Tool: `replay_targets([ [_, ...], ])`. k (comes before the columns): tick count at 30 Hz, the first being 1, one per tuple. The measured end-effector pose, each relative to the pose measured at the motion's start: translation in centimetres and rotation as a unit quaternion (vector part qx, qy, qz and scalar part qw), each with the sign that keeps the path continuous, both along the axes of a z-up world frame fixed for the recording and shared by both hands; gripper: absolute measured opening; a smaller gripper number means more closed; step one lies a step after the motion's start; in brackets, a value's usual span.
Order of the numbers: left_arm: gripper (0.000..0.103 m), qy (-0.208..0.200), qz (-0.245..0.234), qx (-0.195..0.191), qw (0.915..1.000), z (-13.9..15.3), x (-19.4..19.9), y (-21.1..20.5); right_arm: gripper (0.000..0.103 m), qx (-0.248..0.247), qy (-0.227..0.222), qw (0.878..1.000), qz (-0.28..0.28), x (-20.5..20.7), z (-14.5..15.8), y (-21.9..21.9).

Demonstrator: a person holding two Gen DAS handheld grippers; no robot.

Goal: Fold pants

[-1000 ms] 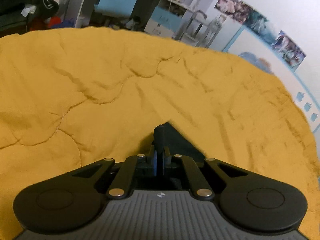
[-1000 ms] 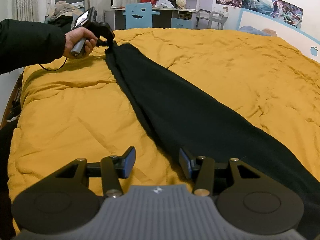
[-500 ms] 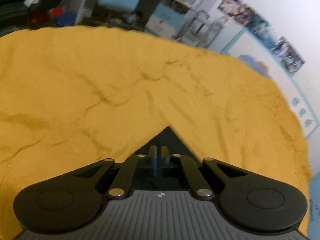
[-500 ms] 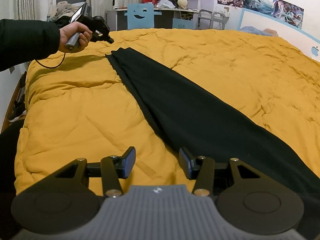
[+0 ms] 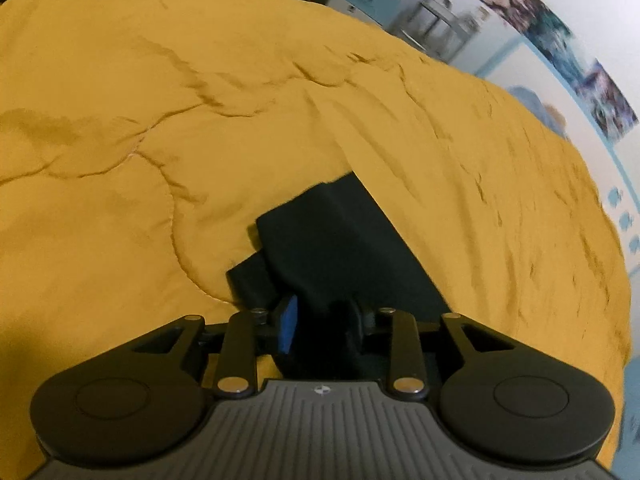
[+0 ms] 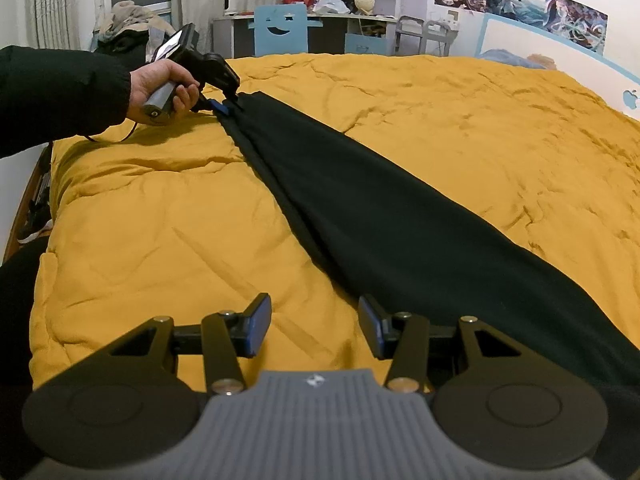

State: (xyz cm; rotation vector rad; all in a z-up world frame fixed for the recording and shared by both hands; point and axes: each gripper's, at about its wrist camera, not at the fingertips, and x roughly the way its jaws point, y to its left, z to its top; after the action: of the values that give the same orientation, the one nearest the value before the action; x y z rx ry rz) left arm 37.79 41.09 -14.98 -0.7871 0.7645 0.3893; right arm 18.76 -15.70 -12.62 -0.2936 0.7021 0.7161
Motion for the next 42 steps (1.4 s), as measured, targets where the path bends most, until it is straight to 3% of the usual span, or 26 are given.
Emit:
replay_targets([
  [2,0.034,-0.002,0.001,-0.003,1.0000,0.0,0.0,0.1,0.045,0.001,0.002,1.000,-0.002,0.0,-0.1,-0.1],
  [3,0.029,-0.004,0.000,-0.007,1.0000,-0.1,0.0,0.1,0.045,0.002,0.003,1.000,-0.002,-0.1,-0.2,-0.1],
  [4,0.005,-0.006,0.002,-0.013,0.9999,-0.2,0.0,0.3,0.045,0.003,0.004,1.000,-0.003,-0.1,-0.3,-0.1],
  [5,0.002,-0.012,0.003,-0.025,0.9996,-0.4,-0.3,0.4,0.045,0.003,0.005,1.000,-0.003,-0.1,-0.4,0.0],
  [11,0.001,-0.078,0.027,-0.045,0.9955,1.5,-2.5,0.7,0.045,0.001,0.000,1.000,0.004,-0.8,-0.2,0.2],
  [14,0.000,-0.087,0.036,-0.054,0.9940,1.8,-3.6,1.4,0.045,0.000,0.001,1.000,-0.002,-0.7,-0.3,0.1],
  [21,0.002,-0.007,0.003,0.023,0.9997,-0.9,-1.8,1.0,0.045,-0.014,-0.004,1.000,-0.007,-1.1,-0.3,0.1],
  [22,0.008,-0.002,0.007,0.029,0.9996,-1.1,-1.6,1.0,0.045,-0.022,-0.006,1.000,-0.009,-1.3,-0.4,-0.3],
  [25,0.013,0.002,0.024,0.064,0.9976,-0.4,-1.9,1.0,0.045,-0.034,-0.006,0.999,-0.029,-1.9,-0.2,-2.3],
  [29,0.024,0.043,0.071,0.119,0.9894,1.4,-3.9,0.3,0.045,-0.044,-0.008,0.995,-0.088,-2.8,-0.2,-6.8],
  [30,0.025,0.033,0.065,0.128,0.9891,2.0,-4.7,-0.5,0.045,-0.048,-0.010,0.993,-0.106,-3.0,-0.3,-8.0],
  [33,0.049,-0.008,-0.005,0.147,0.9890,3.4,-6.7,-4.0,0.045,-0.062,-0.015,0.984,-0.165,-3.6,-0.4,-12.1],
  [35,0.053,-0.027,-0.066,0.140,0.9876,3.7,-7.6,-7.1,0.045,-0.079,-0.023,0.975,-0.207,-4.1,-0.3,-14.6],
  [39,0.060,-0.025,-0.177,0.080,0.9806,2.8,-8.2,-13.8,0.046,-0.129,-0.060,0.953,-0.267,-5.4,0.0,-19.1],
  [42,0.060,-0.002,-0.220,0.011,0.9755,0.9,-8.1,-18.0,0.046,-0.204,-0.089,0.942,-0.251,-5.7,-0.8,-21.2],
])
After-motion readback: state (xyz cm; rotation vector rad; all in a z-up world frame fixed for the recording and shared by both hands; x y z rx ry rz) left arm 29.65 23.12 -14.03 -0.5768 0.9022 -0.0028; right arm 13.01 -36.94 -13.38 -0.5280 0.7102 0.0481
